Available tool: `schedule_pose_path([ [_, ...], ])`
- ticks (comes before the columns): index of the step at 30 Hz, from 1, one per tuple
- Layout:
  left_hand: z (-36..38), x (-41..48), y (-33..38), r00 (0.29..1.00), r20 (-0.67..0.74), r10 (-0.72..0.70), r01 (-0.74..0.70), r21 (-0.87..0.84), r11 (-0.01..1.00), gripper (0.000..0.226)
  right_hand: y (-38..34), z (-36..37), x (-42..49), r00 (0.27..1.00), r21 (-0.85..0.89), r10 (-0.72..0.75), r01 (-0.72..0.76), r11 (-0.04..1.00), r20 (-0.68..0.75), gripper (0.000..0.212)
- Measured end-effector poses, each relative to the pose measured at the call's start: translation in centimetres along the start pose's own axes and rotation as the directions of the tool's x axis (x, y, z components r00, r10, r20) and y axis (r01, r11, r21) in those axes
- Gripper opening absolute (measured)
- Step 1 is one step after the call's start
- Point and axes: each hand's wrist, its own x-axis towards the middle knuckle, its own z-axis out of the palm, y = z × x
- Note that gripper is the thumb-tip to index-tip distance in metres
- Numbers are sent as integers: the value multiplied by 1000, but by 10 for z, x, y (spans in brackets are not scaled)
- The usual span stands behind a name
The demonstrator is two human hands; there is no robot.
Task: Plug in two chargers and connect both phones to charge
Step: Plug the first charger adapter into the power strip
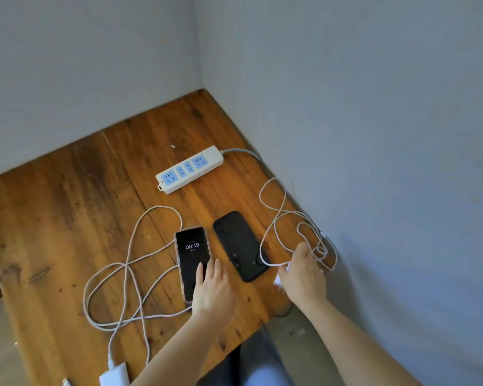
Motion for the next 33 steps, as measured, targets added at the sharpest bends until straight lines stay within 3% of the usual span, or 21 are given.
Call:
schedule_pose_path([
  [3, 8, 1, -4, 998, -6, 66, -66, 85, 994, 61, 0, 12, -1, 996, 49, 87, -88, 995, 21, 77],
  [10, 13, 7, -7, 992, 25, 126, -128, 139, 982, 60, -2, 26, -4, 984, 121, 119, -135, 983, 130, 100],
  [14, 7, 11, -2, 993, 51, 107, -113, 129, 985, 53, -5, 13, 2, 965, 302, 156, -216, 928, 209, 109],
  [17, 1, 15, 3, 993, 66, 96, -102, 92, 991, 46, -13, -8, 14, 922, 507, 250, -373, 777, 295, 102],
  [20, -3, 17, 4, 992, 95, 85, -88, 30, 996, 45, -26, -33, 23, 879, 633, 209, -457, 626, 428, 85],
  [23, -10, 18, -1, 985, 159, 60, -53, -49, 997, 47, -43, -61, 31, 820, 656, 76, -506, 561, 567, 81],
  [25, -18, 20, -9, 979, 197, 55, -14, -206, 978, 44, -58, -80, 38, 771, 716, -84, -537, 447, 631, 55],
  [27, -29, 24, -20, 982, 179, 61, 21, -424, 906, 34, -76, -95, 46, 737, 754, -195, -582, 305, 647, 30],
  [28, -36, 26, -27, 990, 135, 43, 32, -510, 860, 31, -86, -100, 50, 729, 761, -224, -596, 257, 646, 27],
  [33, -67, 45, -56, 976, -32, -214, 129, -709, 694, 34, -134, -112, 77, 737, 770, -242, -634, 76, 631, 40],
])
